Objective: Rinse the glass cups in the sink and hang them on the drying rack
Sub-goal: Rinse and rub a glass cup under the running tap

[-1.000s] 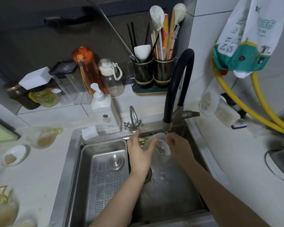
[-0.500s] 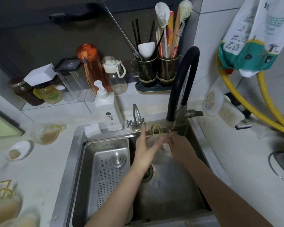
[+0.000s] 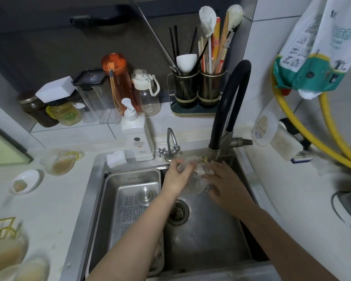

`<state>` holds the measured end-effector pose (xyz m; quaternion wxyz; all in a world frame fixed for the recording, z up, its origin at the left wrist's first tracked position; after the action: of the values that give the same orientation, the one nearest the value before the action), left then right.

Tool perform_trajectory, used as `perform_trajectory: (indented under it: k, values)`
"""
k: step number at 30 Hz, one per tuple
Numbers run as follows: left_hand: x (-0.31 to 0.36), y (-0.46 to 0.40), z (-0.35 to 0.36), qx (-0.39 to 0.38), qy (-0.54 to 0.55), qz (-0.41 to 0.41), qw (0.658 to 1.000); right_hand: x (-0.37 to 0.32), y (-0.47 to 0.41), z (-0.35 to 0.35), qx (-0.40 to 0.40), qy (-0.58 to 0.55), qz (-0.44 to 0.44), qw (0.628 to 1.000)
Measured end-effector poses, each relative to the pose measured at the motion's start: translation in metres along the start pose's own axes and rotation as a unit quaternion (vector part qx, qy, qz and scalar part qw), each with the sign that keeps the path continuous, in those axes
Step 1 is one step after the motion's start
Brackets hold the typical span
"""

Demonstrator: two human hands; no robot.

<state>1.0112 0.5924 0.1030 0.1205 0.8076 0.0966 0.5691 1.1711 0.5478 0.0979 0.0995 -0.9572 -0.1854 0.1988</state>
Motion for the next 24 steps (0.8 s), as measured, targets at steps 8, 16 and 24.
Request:
perform_trajectory:
  k: [8, 16, 24]
  values:
    - [0.005, -0.001, 0.007, -0.099, -0.044, 0.028, 0.994, -0.010, -0.022, -0.013, -0.274, -0.341, 0.123, 0.891]
    - [-0.007, 0.011, 0.010, -0.119, 0.040, 0.078, 0.989, 0.006, -0.019, -0.012, -0.063, -0.570, 0.214, 0.791]
    - [-0.005, 0.001, 0.031, -0.100, 0.186, -0.037, 0.977, 0.009, -0.021, 0.000, -0.052, -0.629, 0.263, 0.729]
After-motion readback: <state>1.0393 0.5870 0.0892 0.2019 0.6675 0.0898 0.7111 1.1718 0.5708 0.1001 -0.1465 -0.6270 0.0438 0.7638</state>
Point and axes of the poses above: each hand's wrist, its own y-axis away from the middle knuckle, its own z-axis out of the palm, x = y × z, the point moved 1 cm from there along -y, towards the middle knuckle
